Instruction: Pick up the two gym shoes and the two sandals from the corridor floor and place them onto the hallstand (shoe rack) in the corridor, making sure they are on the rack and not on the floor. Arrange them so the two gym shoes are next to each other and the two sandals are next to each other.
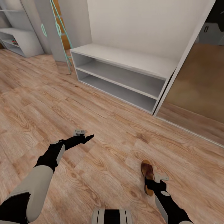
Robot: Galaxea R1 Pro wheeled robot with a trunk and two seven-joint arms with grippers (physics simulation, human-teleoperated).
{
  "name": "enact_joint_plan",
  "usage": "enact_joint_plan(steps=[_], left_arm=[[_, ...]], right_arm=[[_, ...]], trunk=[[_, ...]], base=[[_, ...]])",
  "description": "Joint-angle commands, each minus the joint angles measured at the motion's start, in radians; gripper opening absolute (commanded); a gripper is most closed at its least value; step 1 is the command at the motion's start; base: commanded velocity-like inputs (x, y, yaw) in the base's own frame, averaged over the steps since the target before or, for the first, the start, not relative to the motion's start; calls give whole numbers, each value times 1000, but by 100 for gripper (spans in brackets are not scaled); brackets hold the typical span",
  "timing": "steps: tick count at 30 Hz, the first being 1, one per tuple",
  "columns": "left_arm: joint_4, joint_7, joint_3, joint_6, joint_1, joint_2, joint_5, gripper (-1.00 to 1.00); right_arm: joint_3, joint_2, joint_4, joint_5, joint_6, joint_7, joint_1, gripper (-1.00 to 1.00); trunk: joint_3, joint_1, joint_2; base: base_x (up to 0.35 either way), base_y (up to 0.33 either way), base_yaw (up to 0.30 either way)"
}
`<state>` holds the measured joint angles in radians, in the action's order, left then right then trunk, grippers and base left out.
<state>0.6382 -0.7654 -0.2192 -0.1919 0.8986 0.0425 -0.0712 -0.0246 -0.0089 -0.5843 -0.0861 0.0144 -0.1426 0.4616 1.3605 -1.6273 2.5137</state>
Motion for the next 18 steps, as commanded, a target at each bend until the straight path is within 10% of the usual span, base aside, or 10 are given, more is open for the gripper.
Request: enact_joint_plan(steps=[1, 18], left_arm=[[1, -8, -6, -8, 1, -1, -7, 100], [1, -8, -6, -8, 1, -1, -7, 100]], right_arm=[[2, 0, 0, -9, 1, -3, 0, 100], [2, 0, 5, -9, -6, -3, 0, 100]], trunk=[[5, 0, 1], [86, -8, 5]], base=[[0, 0, 0], [0, 0, 0]])
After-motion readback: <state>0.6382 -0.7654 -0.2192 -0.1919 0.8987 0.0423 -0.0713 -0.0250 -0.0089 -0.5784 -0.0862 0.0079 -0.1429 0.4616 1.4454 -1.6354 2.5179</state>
